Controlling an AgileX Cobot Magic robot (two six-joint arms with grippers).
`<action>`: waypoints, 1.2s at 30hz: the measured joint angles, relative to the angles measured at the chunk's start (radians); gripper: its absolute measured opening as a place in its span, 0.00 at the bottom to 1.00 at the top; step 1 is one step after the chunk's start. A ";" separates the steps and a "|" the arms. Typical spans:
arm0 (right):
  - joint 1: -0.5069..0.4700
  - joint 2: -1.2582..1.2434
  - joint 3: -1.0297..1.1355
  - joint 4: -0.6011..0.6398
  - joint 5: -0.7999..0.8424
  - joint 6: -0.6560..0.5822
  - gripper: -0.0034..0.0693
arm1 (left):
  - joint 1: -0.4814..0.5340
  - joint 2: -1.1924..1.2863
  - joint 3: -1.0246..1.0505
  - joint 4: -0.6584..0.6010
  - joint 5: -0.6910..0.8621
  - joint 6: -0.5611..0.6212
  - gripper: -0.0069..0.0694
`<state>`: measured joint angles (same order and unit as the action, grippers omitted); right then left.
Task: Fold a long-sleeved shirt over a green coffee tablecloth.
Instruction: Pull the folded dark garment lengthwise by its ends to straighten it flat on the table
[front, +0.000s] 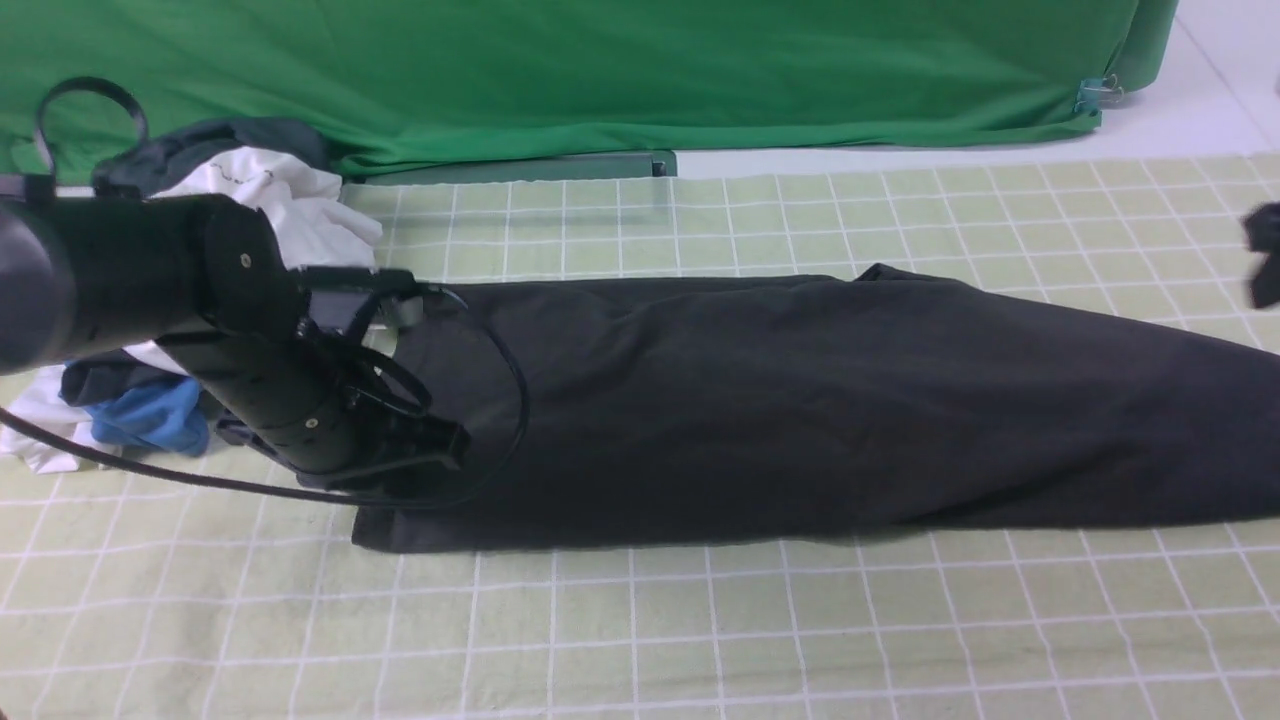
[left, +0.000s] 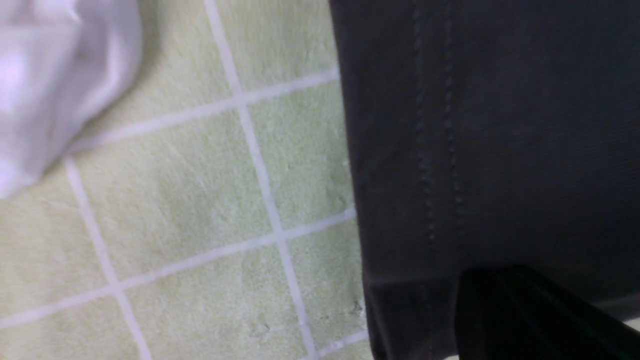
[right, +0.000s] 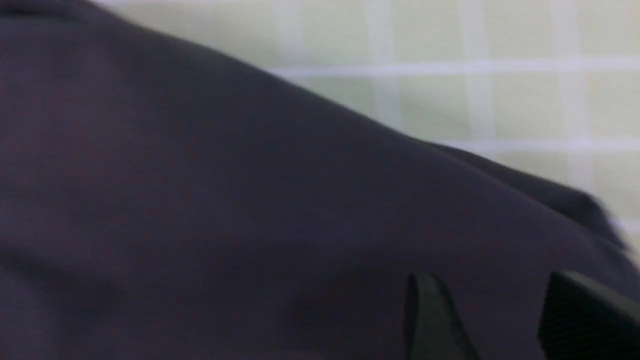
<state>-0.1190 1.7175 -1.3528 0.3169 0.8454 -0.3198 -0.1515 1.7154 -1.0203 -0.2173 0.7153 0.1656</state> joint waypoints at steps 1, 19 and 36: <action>0.011 0.000 0.000 0.031 -0.007 -0.026 0.46 | 0.000 -0.008 0.000 0.000 0.000 0.000 0.11; 0.028 0.000 0.000 0.036 0.040 -0.052 0.46 | 0.001 -0.144 -0.038 0.090 -0.171 -0.194 0.11; 0.028 0.000 0.000 0.037 0.045 -0.052 0.46 | 0.001 0.279 -0.465 0.324 -0.155 -0.375 0.76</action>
<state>-0.0910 1.7175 -1.3528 0.3534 0.8902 -0.3721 -0.1507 1.9946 -1.4851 0.1067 0.5599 -0.2091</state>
